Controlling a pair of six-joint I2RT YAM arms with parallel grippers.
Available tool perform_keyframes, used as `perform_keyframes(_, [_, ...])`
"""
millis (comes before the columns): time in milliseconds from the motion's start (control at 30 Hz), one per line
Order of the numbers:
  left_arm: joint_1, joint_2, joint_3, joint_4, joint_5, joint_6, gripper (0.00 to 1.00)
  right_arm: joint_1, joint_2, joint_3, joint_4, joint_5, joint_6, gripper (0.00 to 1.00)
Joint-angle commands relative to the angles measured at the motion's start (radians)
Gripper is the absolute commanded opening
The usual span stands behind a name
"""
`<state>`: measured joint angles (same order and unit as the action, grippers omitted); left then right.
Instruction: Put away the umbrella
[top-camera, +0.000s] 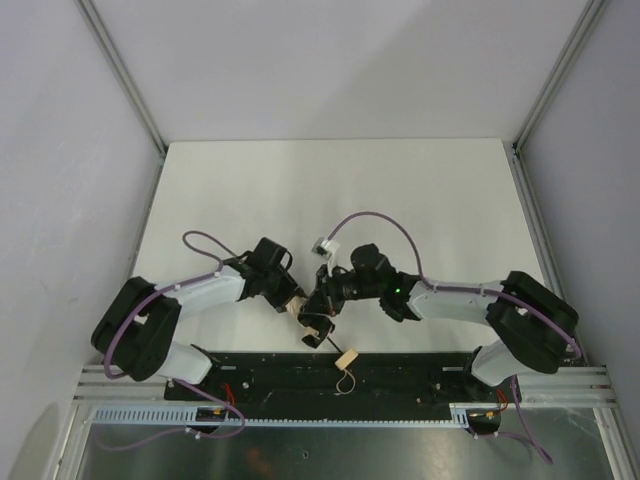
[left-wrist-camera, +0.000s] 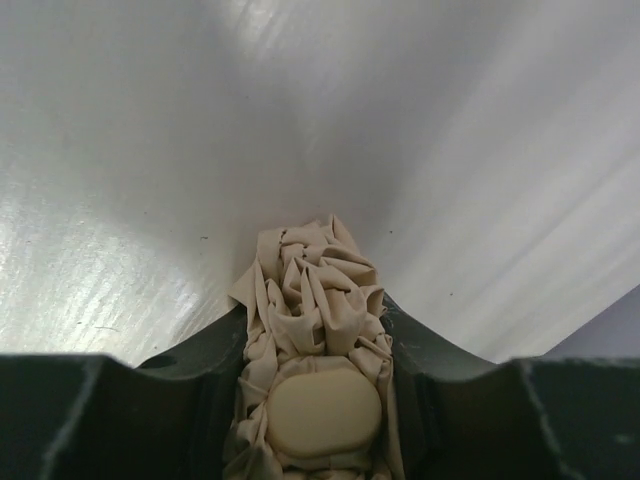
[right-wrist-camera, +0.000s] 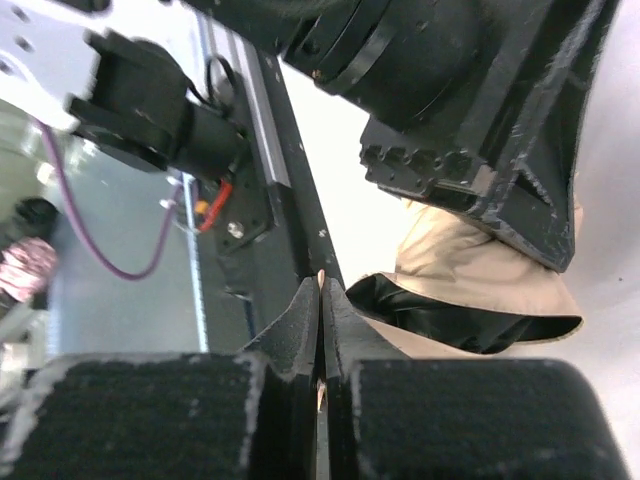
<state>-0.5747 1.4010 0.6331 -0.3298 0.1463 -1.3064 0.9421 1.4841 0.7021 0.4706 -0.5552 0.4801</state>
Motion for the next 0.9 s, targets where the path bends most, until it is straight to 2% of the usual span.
perform_keyframes(0, [-0.014,0.041,0.063,-0.02,-0.096,0.069,0.0,0.096,0.068,0.094,-0.012,0.096,-0.234,0.0])
perform_keyframes(200, [-0.018,0.132,0.115,-0.043,-0.118,0.17,0.0,0.182,0.157,0.154,-0.068,0.2,-0.379,0.0])
perform_keyframes(333, [-0.006,0.162,0.125,-0.06,-0.106,0.214,0.0,0.222,0.201,0.16,-0.031,0.271,-0.418,0.0])
perform_keyframes(533, [0.035,0.158,0.133,-0.086,-0.069,0.311,0.0,0.325,0.243,0.207,-0.056,0.602,-0.475,0.0])
perform_keyframes(633, [0.035,0.171,0.129,-0.09,0.004,0.322,0.0,0.337,0.246,0.209,-0.057,0.742,-0.477,0.0])
perform_keyframes(733, [0.031,0.202,0.119,-0.092,0.086,0.298,0.0,0.345,0.266,0.227,-0.028,0.794,-0.505,0.0])
perform_keyframes(867, [0.032,0.196,0.095,-0.096,0.116,0.266,0.0,0.365,0.334,0.267,-0.032,0.84,-0.544,0.0])
